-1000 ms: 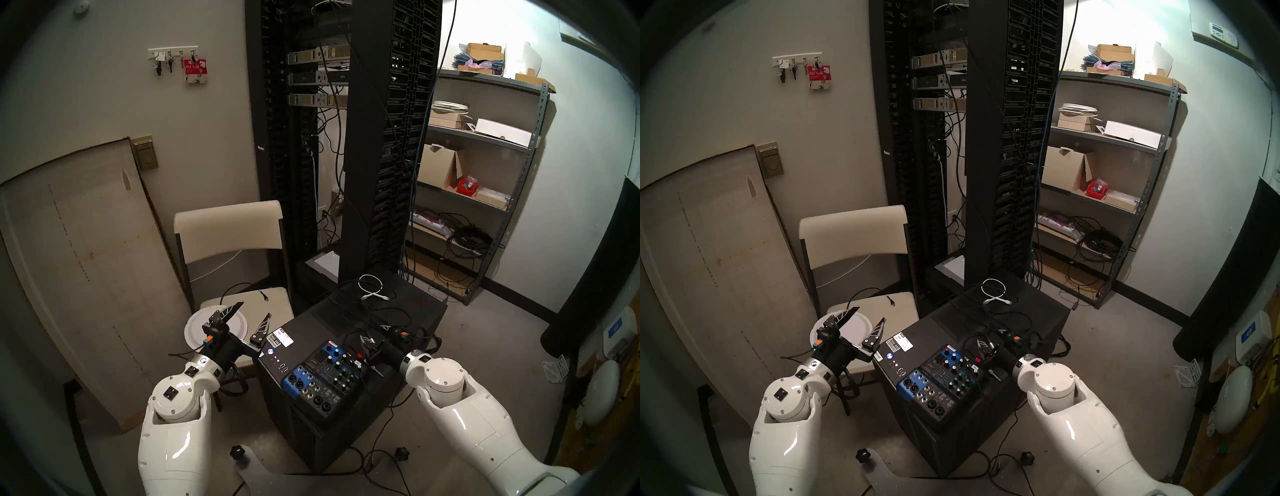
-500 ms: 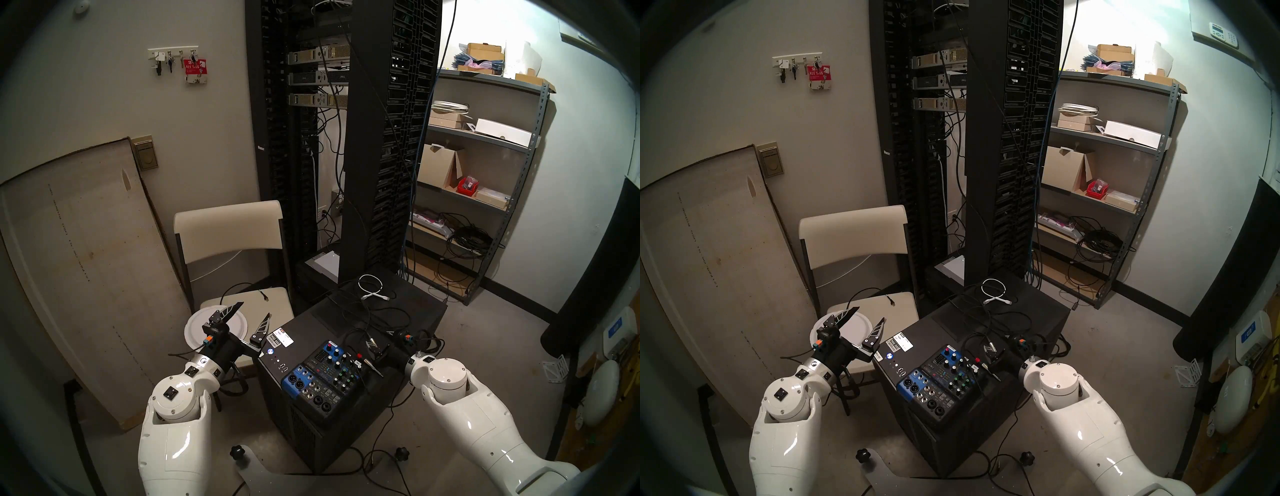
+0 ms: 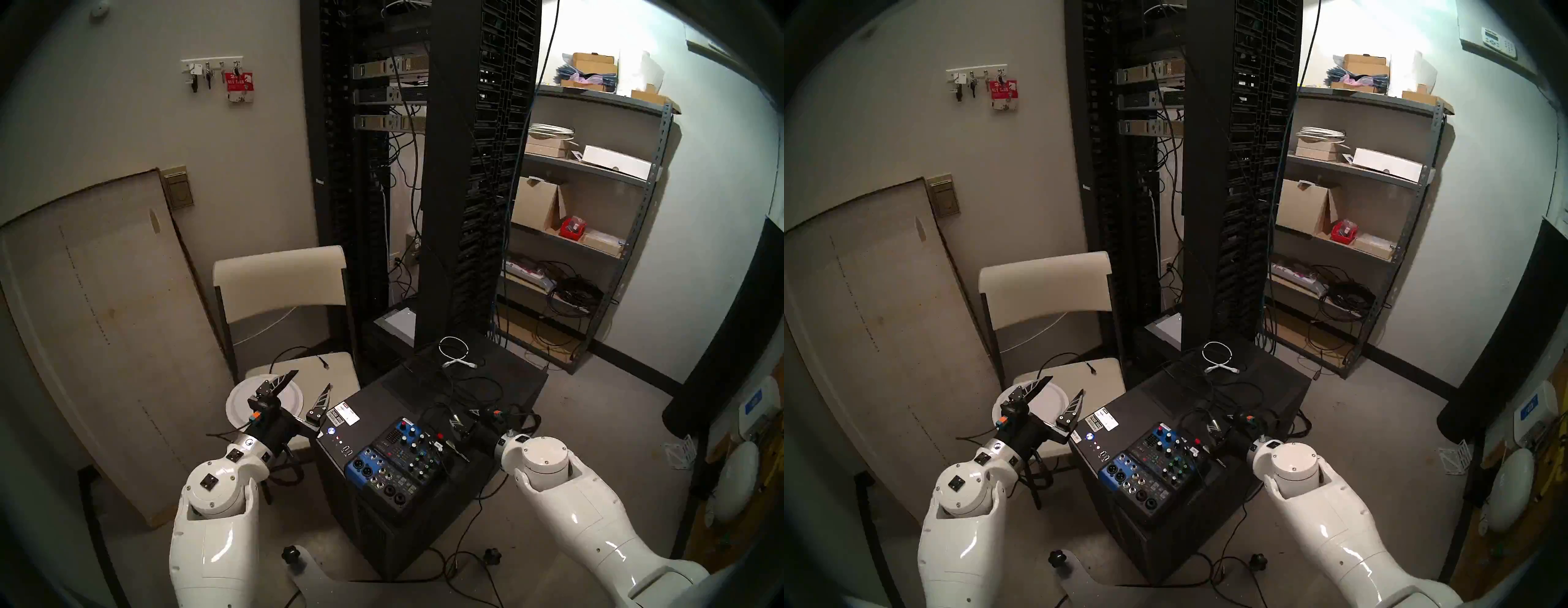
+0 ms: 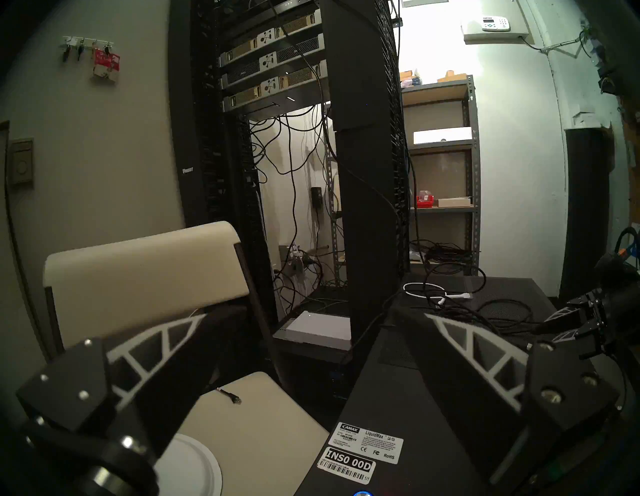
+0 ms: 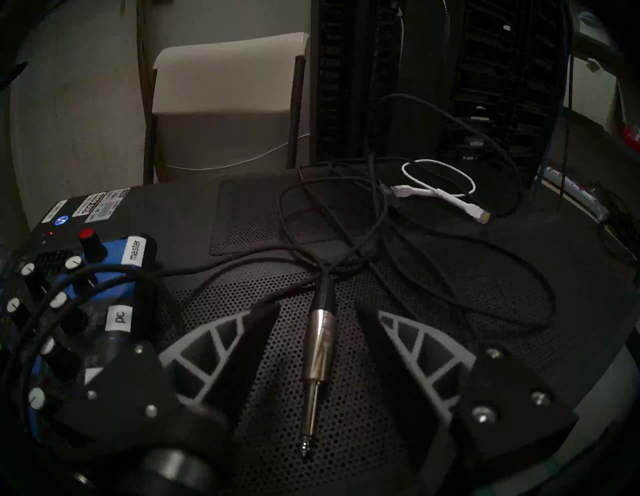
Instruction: Insert aux cable
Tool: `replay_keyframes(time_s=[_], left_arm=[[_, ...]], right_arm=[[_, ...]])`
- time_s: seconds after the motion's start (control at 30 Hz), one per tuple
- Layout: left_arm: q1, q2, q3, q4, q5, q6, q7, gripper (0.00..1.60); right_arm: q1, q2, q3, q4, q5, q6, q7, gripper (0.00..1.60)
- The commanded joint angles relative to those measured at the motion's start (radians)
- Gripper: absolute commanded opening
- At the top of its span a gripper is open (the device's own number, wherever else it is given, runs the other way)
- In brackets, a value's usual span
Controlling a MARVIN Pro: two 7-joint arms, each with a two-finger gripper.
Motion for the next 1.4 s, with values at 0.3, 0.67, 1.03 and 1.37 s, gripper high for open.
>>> replay_keyframes(time_s=[0.3,0.67,1.03,1.37], left_arm=[[-0.002,0.002,0.002,-0.016,-0.001,-0.001,0.002,1.6],[-0.002,0.002,0.002,-0.017,-0.001,-0.001,0.002,1.6],[-0.001,0.002,0.002,-0.017,-0.001,-0.001,0.002,1.6],[-0.002,0.001,0.001,-0.016,-0.001,-0.001,0.002,1.6]], right_arm=[[0.05,-0.015,0.003,0.03,-0.013,-0.003,0.013,0.93],[0.067,-0.023,-0.004,0.073,-0.031,0.001,0.025,0.87],[0.054,-0.029,0.013,0.07,-0.032,-0.022,0.027,0.0],[0.006,-0.021,0.035,-0.007,-0.016,-0.035,0.023,0.0]])
